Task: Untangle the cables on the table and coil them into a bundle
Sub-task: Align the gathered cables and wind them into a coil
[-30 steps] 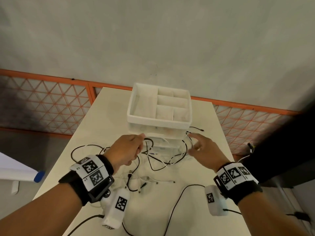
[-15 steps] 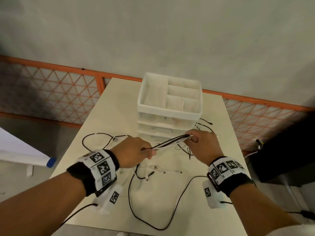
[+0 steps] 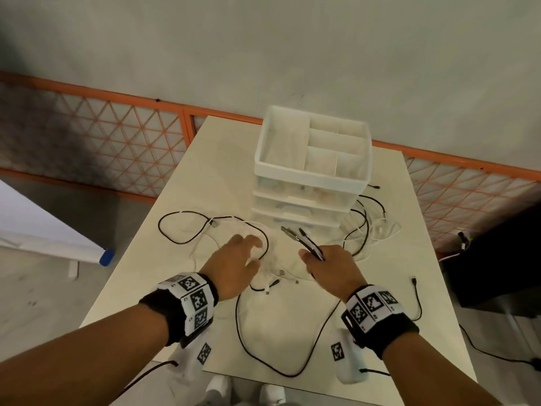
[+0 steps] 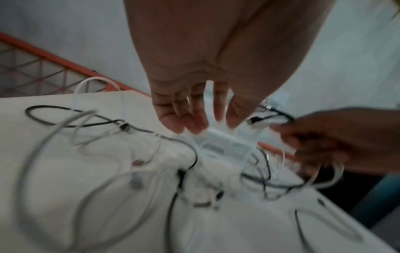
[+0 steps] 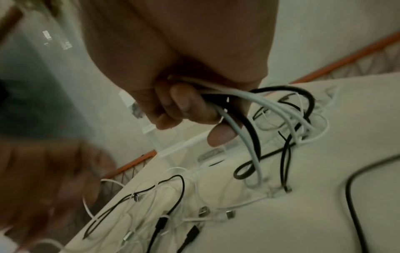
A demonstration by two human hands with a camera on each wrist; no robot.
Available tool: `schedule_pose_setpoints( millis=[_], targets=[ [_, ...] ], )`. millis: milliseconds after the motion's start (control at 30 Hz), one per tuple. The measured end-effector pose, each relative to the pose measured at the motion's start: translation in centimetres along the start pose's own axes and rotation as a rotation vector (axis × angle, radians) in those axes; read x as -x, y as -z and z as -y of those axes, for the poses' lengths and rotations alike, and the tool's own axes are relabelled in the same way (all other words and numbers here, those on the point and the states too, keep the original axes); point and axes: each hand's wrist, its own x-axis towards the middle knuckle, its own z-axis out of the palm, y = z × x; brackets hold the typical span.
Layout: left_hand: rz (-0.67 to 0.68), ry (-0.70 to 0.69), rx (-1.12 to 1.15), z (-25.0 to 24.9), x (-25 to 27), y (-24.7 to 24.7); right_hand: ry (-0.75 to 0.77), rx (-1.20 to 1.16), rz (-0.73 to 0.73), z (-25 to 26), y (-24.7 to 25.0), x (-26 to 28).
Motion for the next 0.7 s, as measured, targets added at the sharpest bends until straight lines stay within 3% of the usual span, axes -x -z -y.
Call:
schedule_pose_setpoints(
  millis=[133,200,333,433,600,700],
  targets=[
    [0.519,0.01,-0.188,2.8,2.3,-3.4,-0.123,-0.183,0.061,-0.2,-0.7,0.4],
    [0.564,0.043,-0.249,3.9,2.7,-5.0,-0.137,-0.228,0.133,0.4,-1.1,0.9],
    [0.462,0.102,-0.332,4.5,2.5,-6.6,-0.144,-0.361,0.209,0.8,-1.9,1.6],
    [0.393,0.032,-0.297,4.2,2.5,-6.6,-0.193,-0.475,0.203,1.1,-2.4,1.9],
    [0.028,-0.247,0.066,-0.9,1.0,-2.8,-0.114,-0.425,0.152,2.0,-3.2,2.1],
    [-0.118,-0.281,0.225,-3.3,-0.3,-0.6,-0.12,-0.427,0.096,3.6,-2.7,2.2]
  ],
)
